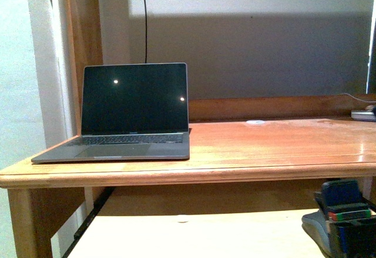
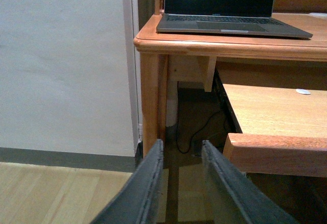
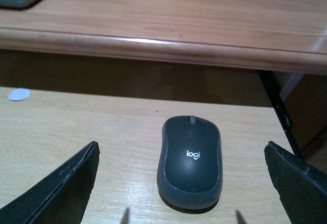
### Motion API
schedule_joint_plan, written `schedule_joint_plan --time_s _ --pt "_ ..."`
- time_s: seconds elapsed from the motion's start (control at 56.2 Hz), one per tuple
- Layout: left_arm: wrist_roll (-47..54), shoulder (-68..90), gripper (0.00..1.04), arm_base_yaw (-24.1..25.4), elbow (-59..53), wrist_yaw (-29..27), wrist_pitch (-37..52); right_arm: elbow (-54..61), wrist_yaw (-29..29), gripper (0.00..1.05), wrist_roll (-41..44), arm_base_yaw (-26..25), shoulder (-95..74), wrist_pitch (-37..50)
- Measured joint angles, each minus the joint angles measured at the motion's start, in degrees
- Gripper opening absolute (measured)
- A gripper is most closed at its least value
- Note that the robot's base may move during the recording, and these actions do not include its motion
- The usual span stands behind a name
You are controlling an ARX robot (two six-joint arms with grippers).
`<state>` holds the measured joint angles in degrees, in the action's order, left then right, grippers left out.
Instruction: Place mouse
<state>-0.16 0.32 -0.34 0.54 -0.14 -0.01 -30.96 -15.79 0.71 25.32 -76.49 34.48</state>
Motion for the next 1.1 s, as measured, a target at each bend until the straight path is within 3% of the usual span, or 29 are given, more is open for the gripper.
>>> schedule_joint_plan --time_s 0.409,0.747,1.103 --pt "0.02 0.0 0.98 0.0 0.0 0.0 0.0 -9.18 -3.82 0.97 2.36 1.51 -12.17 -6.67" --pt "0.04 0.0 0.97 0.0 0.0 0.02 0.0 -16.94 -8.85 0.97 2.58 -0.61 -17.73 -14.67" --pt "0.04 0.0 0.97 0.0 0.0 0.0 0.0 -22.08 -7.65 0.97 -0.85 -2.62 -21.16 -24.33"
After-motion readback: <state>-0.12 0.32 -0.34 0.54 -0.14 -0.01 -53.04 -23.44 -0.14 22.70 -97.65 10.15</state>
